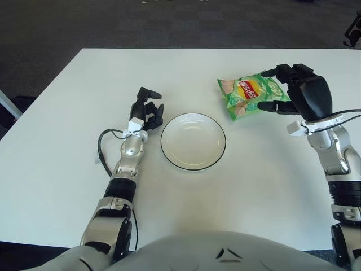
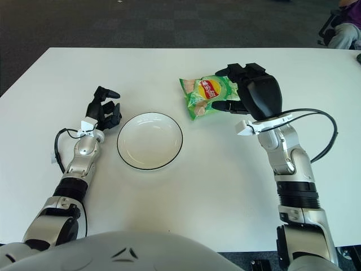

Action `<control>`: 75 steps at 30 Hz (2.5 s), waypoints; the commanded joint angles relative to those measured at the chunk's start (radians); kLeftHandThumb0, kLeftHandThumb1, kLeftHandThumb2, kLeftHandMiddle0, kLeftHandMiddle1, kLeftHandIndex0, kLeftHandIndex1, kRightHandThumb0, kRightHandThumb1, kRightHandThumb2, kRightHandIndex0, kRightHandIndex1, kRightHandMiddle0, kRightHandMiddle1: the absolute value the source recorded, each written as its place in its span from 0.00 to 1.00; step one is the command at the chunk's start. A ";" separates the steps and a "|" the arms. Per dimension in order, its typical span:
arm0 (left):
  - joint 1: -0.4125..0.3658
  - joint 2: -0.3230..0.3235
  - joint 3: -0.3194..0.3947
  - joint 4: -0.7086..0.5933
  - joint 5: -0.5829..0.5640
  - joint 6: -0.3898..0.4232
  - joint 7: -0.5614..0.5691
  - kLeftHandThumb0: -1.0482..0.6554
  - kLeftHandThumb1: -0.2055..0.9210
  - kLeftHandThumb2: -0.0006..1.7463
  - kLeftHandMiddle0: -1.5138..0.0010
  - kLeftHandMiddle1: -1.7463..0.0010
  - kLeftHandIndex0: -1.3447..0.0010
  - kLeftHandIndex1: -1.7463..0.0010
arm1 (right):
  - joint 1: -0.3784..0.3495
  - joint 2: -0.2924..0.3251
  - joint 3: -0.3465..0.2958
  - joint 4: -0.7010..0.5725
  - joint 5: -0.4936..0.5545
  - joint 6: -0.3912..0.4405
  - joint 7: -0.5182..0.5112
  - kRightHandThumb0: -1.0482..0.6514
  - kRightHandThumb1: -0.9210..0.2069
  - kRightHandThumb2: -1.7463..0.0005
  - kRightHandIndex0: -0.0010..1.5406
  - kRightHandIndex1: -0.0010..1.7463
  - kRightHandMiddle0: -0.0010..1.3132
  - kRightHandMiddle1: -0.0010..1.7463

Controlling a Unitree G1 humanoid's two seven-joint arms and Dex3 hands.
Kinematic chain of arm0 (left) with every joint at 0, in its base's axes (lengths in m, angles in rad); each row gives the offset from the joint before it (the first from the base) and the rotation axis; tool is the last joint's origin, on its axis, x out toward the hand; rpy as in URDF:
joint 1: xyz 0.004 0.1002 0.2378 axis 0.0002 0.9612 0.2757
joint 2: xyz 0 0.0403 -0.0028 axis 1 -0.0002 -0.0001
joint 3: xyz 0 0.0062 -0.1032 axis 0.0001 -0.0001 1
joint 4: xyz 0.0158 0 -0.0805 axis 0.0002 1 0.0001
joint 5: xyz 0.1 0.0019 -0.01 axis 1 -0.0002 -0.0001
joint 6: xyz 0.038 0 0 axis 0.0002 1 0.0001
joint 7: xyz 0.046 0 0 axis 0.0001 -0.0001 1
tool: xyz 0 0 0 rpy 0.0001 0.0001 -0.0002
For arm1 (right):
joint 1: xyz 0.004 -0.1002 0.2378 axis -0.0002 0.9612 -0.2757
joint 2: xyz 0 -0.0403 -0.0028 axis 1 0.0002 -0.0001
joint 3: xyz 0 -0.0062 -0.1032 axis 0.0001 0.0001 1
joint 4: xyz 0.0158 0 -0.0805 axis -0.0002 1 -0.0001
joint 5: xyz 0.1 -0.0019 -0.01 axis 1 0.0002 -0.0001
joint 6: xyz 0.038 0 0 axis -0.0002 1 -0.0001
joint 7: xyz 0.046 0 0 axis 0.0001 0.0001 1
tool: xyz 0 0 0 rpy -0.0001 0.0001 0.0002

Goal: Put the snack into the plate.

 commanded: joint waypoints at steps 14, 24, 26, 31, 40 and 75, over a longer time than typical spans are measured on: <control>0.017 0.006 0.000 0.012 0.013 -0.015 0.011 0.39 0.79 0.47 0.42 0.00 0.74 0.00 | -0.336 -0.096 0.175 0.201 0.072 0.144 0.399 0.19 0.00 0.98 0.01 0.00 0.12 0.00; 0.028 0.004 -0.002 -0.004 0.018 -0.016 0.014 0.39 0.79 0.47 0.42 0.00 0.74 0.00 | -0.491 -0.075 0.261 0.413 0.132 0.112 0.470 0.18 0.03 0.99 0.00 0.00 0.09 0.00; 0.029 0.003 -0.002 -0.007 0.020 -0.016 0.015 0.39 0.79 0.47 0.42 0.00 0.74 0.00 | -0.535 -0.064 0.281 0.479 0.139 0.108 0.481 0.17 0.03 1.00 0.00 0.00 0.09 0.00; 0.034 0.000 -0.002 -0.015 0.027 -0.015 0.017 0.39 0.79 0.48 0.42 0.00 0.74 0.00 | -0.634 -0.041 0.328 0.667 0.158 0.037 0.487 0.15 0.02 0.99 0.00 0.00 0.08 0.00; 0.041 -0.004 -0.006 -0.027 0.034 -0.015 0.024 0.39 0.79 0.48 0.43 0.00 0.74 0.00 | -0.713 0.005 0.358 0.907 0.238 -0.061 0.541 0.14 0.02 1.00 0.00 0.00 0.07 0.00; 0.060 -0.010 -0.012 -0.051 0.043 -0.035 0.040 0.39 0.79 0.48 0.43 0.00 0.74 0.00 | -0.636 0.037 0.419 1.192 0.297 -0.074 0.491 0.09 0.01 0.99 0.01 0.00 0.14 0.02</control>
